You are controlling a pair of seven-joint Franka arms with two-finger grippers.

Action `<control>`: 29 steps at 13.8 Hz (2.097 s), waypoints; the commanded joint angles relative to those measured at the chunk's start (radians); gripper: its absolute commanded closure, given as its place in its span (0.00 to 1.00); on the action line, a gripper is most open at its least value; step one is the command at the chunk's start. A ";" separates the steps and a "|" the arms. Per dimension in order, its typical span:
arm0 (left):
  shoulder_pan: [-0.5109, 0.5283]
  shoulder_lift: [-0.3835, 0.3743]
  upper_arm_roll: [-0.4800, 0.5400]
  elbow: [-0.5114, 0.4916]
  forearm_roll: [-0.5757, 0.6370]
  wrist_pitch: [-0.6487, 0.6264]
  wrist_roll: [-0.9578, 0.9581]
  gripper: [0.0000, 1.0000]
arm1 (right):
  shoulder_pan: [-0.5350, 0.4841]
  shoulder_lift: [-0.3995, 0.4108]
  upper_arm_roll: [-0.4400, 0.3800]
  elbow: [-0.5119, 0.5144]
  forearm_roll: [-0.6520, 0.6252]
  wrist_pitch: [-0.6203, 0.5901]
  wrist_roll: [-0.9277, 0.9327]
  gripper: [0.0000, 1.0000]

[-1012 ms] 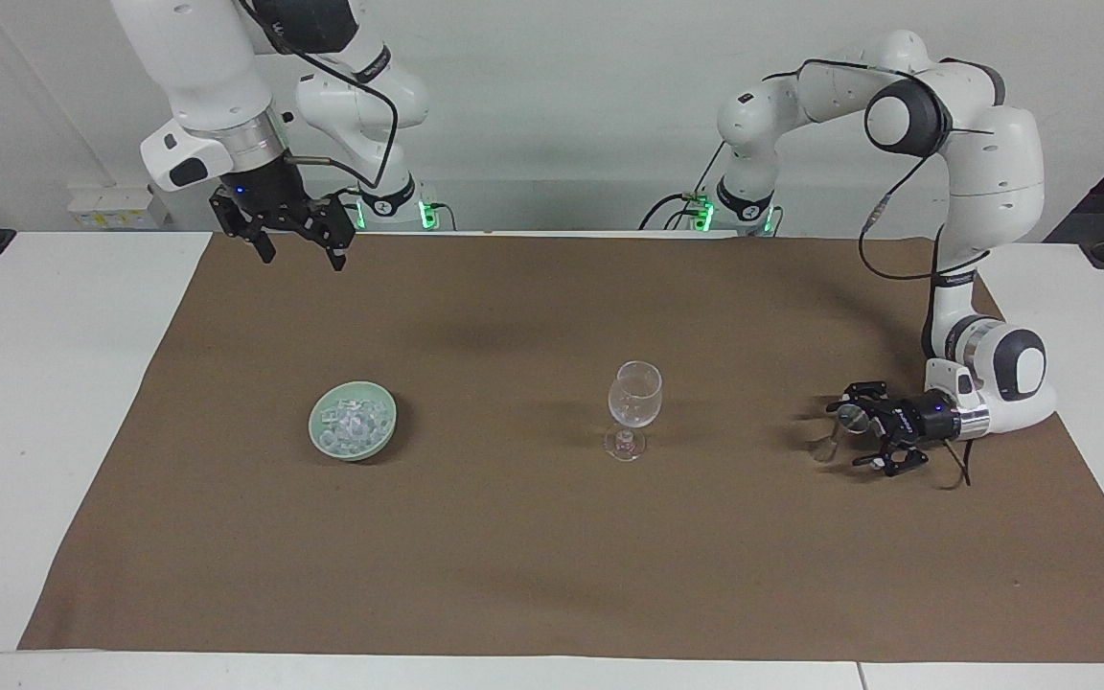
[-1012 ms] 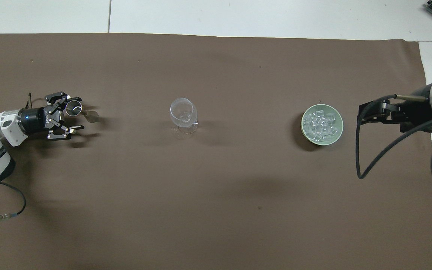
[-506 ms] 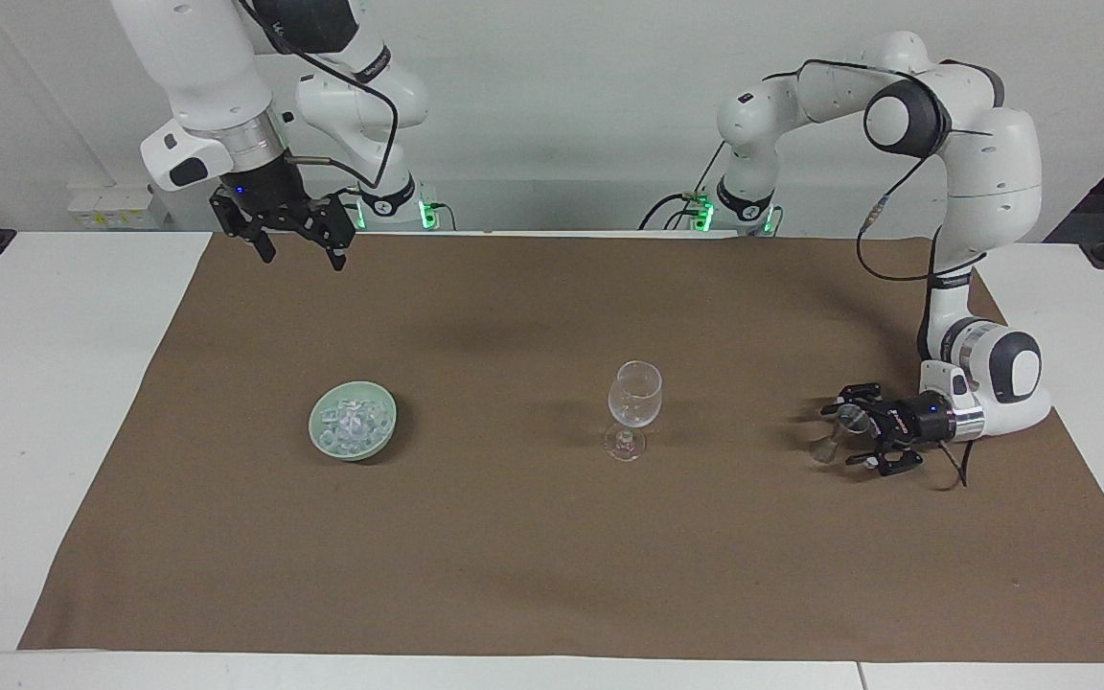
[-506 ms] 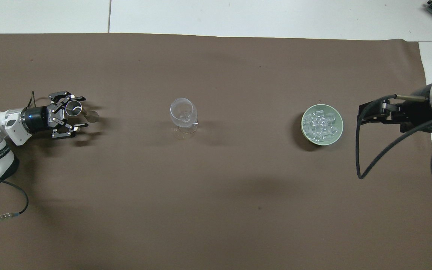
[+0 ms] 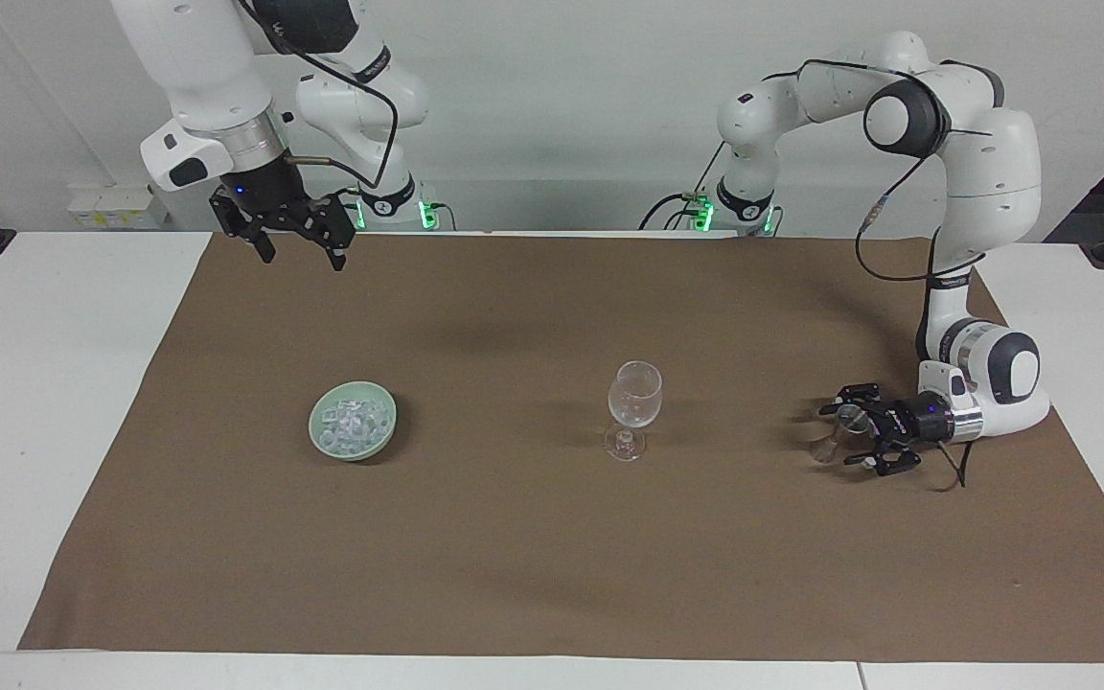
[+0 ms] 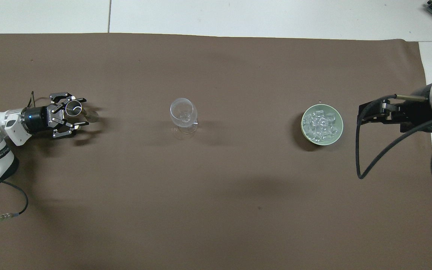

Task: Pour wine and add ice with both arms
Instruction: 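Close the left gripper around the small dark bottle, then lift the bottle with the left gripper and carry it toward the glass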

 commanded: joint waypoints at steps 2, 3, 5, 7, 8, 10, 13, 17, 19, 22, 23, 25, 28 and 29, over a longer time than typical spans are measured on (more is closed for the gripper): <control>0.015 0.016 -0.008 0.000 -0.019 -0.005 0.023 0.43 | -0.002 -0.013 -0.006 -0.014 0.019 0.014 -0.017 0.00; 0.015 0.017 -0.008 0.000 -0.019 -0.003 0.022 0.51 | -0.002 -0.013 -0.006 -0.015 0.019 0.014 -0.018 0.00; 0.017 0.017 -0.008 0.000 -0.019 -0.005 0.022 0.57 | -0.002 -0.013 -0.006 -0.015 0.019 0.014 -0.018 0.00; 0.020 0.019 -0.006 0.000 -0.016 -0.003 0.022 0.64 | -0.002 -0.013 -0.006 -0.015 0.019 0.014 -0.017 0.00; 0.022 0.019 -0.006 0.000 -0.016 -0.005 0.022 0.72 | -0.002 -0.013 -0.006 -0.014 0.019 0.014 -0.017 0.00; 0.020 0.017 -0.006 0.002 -0.016 -0.005 0.020 0.87 | -0.002 -0.013 -0.006 -0.014 0.019 0.014 -0.017 0.00; 0.020 0.017 -0.008 0.002 -0.019 -0.005 0.019 0.89 | -0.002 -0.014 -0.006 -0.014 0.019 0.014 -0.017 0.00; 0.015 0.005 -0.011 0.007 -0.019 -0.005 0.011 0.96 | -0.002 -0.013 -0.006 -0.015 0.019 0.014 -0.017 0.00; 0.009 -0.009 -0.012 0.013 -0.024 -0.003 0.008 0.97 | -0.002 -0.013 -0.006 -0.015 0.019 0.014 -0.017 0.00; -0.001 -0.077 -0.011 0.004 -0.030 -0.003 -0.024 0.97 | -0.002 -0.013 -0.006 -0.015 0.019 0.014 -0.017 0.00; -0.017 -0.105 -0.011 -0.001 -0.031 -0.003 -0.040 0.97 | -0.002 -0.013 -0.006 -0.015 0.019 0.014 -0.017 0.00; -0.046 -0.157 -0.008 -0.013 -0.031 0.006 -0.076 0.97 | -0.002 -0.013 -0.006 -0.015 0.019 0.014 -0.017 0.00; -0.090 -0.219 -0.006 -0.036 -0.030 0.047 -0.162 0.97 | -0.002 -0.013 -0.006 -0.014 0.019 0.014 -0.017 0.00; -0.110 -0.229 -0.006 -0.036 -0.031 0.061 -0.182 0.97 | -0.002 -0.013 -0.006 -0.015 0.019 0.014 -0.017 0.00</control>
